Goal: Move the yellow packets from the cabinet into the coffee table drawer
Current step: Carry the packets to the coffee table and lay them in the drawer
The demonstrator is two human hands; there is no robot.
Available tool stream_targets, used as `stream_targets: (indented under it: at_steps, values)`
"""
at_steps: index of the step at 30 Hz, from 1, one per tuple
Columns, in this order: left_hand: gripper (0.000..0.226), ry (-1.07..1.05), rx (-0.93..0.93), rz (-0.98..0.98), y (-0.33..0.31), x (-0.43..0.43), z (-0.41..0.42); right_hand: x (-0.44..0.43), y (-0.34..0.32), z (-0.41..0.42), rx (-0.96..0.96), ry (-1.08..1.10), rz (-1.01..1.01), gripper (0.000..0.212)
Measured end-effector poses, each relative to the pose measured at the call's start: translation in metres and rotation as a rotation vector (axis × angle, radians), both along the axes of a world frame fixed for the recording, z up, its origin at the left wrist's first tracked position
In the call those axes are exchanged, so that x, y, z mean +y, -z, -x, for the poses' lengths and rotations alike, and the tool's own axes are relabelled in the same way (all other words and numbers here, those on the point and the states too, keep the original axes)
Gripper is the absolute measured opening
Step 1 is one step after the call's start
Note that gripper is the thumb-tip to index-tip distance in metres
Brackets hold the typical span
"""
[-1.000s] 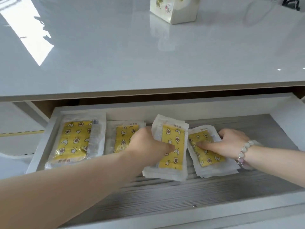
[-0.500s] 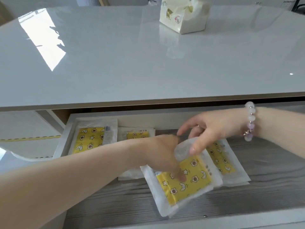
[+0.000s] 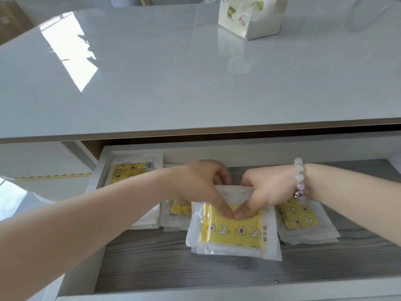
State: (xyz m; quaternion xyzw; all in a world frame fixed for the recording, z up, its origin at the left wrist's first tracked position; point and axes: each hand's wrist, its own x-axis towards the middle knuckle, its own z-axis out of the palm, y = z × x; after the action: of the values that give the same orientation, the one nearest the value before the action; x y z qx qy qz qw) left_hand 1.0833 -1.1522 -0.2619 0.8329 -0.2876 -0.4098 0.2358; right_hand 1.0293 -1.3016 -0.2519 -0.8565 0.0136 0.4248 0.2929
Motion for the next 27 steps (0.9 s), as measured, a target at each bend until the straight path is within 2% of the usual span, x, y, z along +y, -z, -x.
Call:
stream_targets:
  at_steps: [2,4,6,8,10,12,13,15,16,18,19,20,21,23,24,27]
  values:
    - [0.047,-0.1,-0.149,0.126,-0.001,0.011,0.0,-0.005,0.004,0.001,-0.014,0.086,-0.057,0.017]
    - [0.042,-0.128,-0.42,0.211,-0.001,0.028,0.005,-0.011,0.012,0.003,-0.026,0.214,-0.121,0.017]
    - [0.031,-0.011,-0.816,0.298,-0.003,0.044,0.016,-0.011,0.02,0.005,-0.014,0.446,-0.234,0.018]
    - [0.032,0.206,-1.066,0.321,0.0,0.055,0.025,-0.001,0.028,0.007,-0.008,0.622,-0.312,0.021]
    - [0.042,0.347,-1.148,0.25,0.007,0.059,0.033,0.014,0.036,0.005,-0.048,0.688,-0.305,0.038]
    - [0.049,0.402,-1.196,0.11,0.01,0.056,0.04,0.031,0.043,0.002,-0.081,0.728,-0.305,0.068]
    - [0.052,0.421,-1.199,0.054,0.013,0.055,0.041,0.038,0.046,0.0,-0.088,0.743,-0.324,0.075]
    - [0.053,0.429,-1.195,-0.011,0.016,0.055,0.044,0.046,0.051,-0.004,-0.096,0.774,-0.354,0.073]
    - [0.047,0.426,-1.187,-0.025,0.017,0.055,0.046,0.049,0.054,-0.006,-0.096,0.789,-0.362,0.073]
    - [0.014,0.459,-1.24,-0.037,0.017,0.057,0.048,0.053,0.058,-0.01,-0.087,0.806,-0.378,0.082]
    - [0.012,0.464,-1.275,-0.049,0.017,0.059,0.047,0.055,0.059,-0.011,-0.079,0.797,-0.377,0.088]
    - [0.03,0.487,-1.325,-0.057,0.018,0.06,0.047,0.056,0.059,-0.012,-0.074,0.776,-0.361,0.088]
    - [0.039,0.504,-1.373,-0.073,0.018,0.061,0.048,0.057,0.058,-0.013,-0.081,0.74,-0.335,0.08]
    - [0.043,0.54,-1.435,-0.11,0.02,0.062,0.048,0.056,0.053,-0.014,-0.158,0.632,-0.225,0.055]
    - [0.043,0.559,-1.452,-0.124,0.023,0.062,0.047,0.054,0.05,-0.014,-0.231,0.574,-0.156,0.052]
    - [0.033,0.573,-1.427,-0.204,0.028,0.062,0.047,0.047,0.038,-0.007,-0.504,0.393,0.035,0.065]
